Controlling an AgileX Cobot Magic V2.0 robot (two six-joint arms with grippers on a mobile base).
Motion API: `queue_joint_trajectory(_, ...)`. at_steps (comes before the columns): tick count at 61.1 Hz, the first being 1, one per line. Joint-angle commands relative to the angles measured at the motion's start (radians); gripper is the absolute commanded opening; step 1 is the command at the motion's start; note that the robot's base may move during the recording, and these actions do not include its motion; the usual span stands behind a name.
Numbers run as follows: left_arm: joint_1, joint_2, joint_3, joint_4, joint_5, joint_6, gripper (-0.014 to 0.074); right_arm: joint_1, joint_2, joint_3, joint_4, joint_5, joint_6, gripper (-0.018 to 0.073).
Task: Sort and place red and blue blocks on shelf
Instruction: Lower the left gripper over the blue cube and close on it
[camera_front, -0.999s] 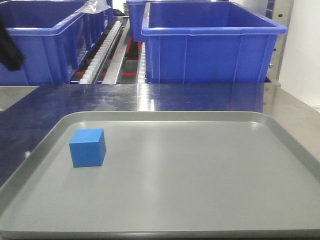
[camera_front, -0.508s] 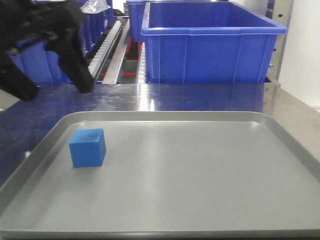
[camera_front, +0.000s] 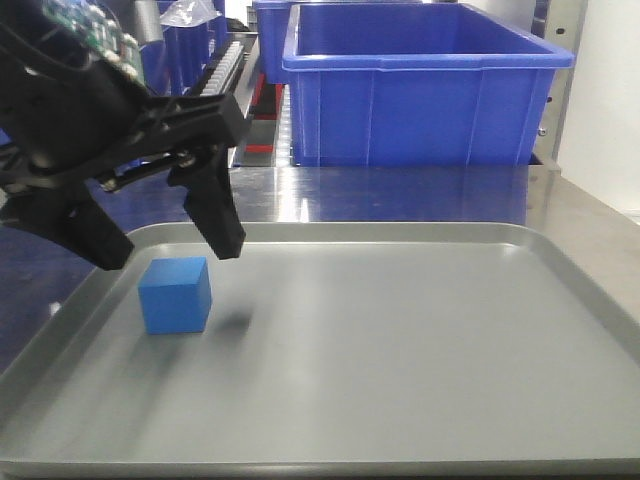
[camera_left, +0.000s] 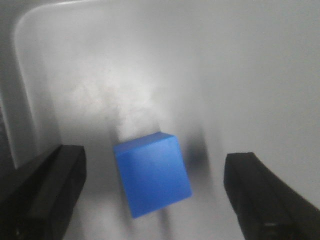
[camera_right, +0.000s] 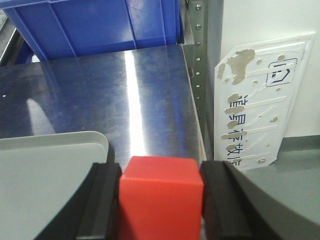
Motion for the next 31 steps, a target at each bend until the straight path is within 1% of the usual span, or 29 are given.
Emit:
queue_joint_trajectory(1,-0.014,-0.014,-0.034,-0.007,-0.054,-0.015,0.0605,-0.004,-0.001,-0.028,-0.013,-0.097,-0.001,0.0056)
queue_joint_trajectory(7,-0.014,0.006,-0.034,-0.006,-0.049,-0.038,0.0605,-0.004,-0.001,-0.028,-0.013,-0.097,-0.001,0.0056)
queue_joint_trajectory(31,-0.014,0.052,-0.034,-0.008,-0.045,-0.04,0.0605,-0.004,-0.001,-0.028,-0.013,-0.097,-0.001,0.0056)
